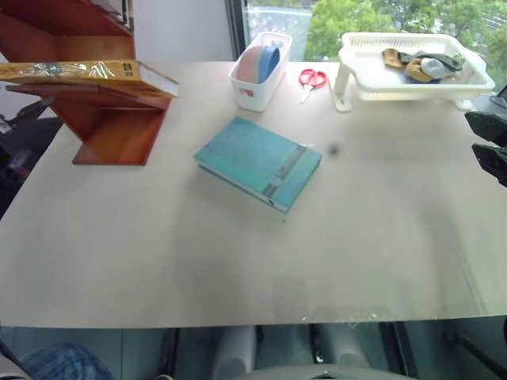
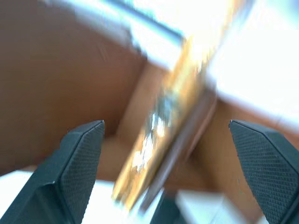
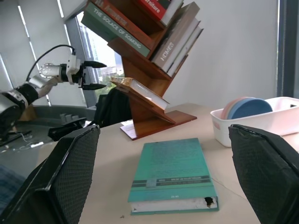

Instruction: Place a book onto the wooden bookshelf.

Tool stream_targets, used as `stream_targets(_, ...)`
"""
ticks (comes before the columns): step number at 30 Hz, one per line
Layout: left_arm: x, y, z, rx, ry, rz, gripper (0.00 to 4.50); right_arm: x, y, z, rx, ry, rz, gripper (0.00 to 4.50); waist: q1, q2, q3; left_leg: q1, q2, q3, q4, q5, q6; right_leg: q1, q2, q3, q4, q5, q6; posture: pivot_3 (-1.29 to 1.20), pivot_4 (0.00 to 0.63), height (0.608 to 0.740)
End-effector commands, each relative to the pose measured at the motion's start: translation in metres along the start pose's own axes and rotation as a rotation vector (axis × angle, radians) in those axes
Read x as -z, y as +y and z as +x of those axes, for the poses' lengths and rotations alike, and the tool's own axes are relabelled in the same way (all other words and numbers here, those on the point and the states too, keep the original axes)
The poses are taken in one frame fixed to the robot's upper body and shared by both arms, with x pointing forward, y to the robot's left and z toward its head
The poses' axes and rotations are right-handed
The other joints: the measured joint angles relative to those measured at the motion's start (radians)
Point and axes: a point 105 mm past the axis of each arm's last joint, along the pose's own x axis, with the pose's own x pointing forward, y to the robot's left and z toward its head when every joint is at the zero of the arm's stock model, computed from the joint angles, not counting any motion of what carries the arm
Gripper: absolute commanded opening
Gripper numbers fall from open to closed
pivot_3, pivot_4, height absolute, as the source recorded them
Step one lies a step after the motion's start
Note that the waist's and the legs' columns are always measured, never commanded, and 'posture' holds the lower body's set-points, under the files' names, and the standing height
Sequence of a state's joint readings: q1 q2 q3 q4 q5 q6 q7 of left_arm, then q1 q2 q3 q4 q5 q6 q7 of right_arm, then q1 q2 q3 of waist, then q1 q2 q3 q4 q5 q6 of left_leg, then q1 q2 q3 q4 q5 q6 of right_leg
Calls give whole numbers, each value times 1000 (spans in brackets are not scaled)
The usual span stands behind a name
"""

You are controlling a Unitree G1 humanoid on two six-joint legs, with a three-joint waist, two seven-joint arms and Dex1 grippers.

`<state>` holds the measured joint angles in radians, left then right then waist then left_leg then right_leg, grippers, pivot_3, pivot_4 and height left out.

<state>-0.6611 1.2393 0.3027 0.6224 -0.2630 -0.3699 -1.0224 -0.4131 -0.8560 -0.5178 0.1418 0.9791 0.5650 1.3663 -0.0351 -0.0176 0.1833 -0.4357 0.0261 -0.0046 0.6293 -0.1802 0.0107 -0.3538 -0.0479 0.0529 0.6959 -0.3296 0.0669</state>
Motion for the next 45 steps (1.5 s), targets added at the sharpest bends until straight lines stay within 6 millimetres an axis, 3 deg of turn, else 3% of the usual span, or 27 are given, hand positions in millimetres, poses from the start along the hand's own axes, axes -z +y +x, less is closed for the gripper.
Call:
stream_targets(1,-42,-29,23,42,-238,-160,4478,-11,0,2,-15,2,-36,4500,2,0,0,1,0,-2,1,0,0,2,0,0,0,0,0,0,150,740)
stream_targets(4,-74,-100,65,139,-415,-408,4478,-12,2,3,-19,18,-44,4500,7,0,0,3,0,-4,4,0,0,6,0,-1,0,0,0,0,150,740)
stream_targets(6,-88,-134,83,164,-462,-530,4478,-15,4,1,-11,16,-51,4500,15,0,0,4,-1,-5,5,0,0,8,0,-2,0,1,1,0,150,740)
stream_targets(9,-91,-163,109,112,-451,-622,4478,-17,5,-2,8,27,-61,4500,18,-1,0,3,-1,-6,7,0,0,8,1,-2,0,1,1,0,150,740)
stream_targets(12,-83,-176,134,-19,-398,-662,4478,-20,9,-6,28,30,-76,4500,22,0,-1,4,-3,-6,6,0,0,8,2,-1,0,1,1,0,150,740)
stream_targets(17,-71,-173,155,-205,-347,-722,4478,-20,13,-11,55,30,-84,4500,21,0,0,3,-4,-6,6,0,1,8,2,0,-1,1,2,0,150,740)
stream_targets(24,-49,-131,163,-486,-275,-735,4478,-23,24,-7,24,-23,-40,4500,21,0,0,3,-4,-6,6,-1,1,8,2,-1,-2,1,2,0,150,740)
stream_targets(35,-25,-110,151,-623,-207,-722,4478,-19,29,-1,-6,-19,6,4500,23,0,0,2,-4,-6,6,-1,1,9,1,-2,-2,1,2,0,150,740)
stream_targets(45,-34,-122,151,-543,-239,-735,4478,-15,26,-1,3,5,7,4500,22,0,0,2,-4,-6,6,-1,1,8,2,-2,-3,1,2,0,150,740)
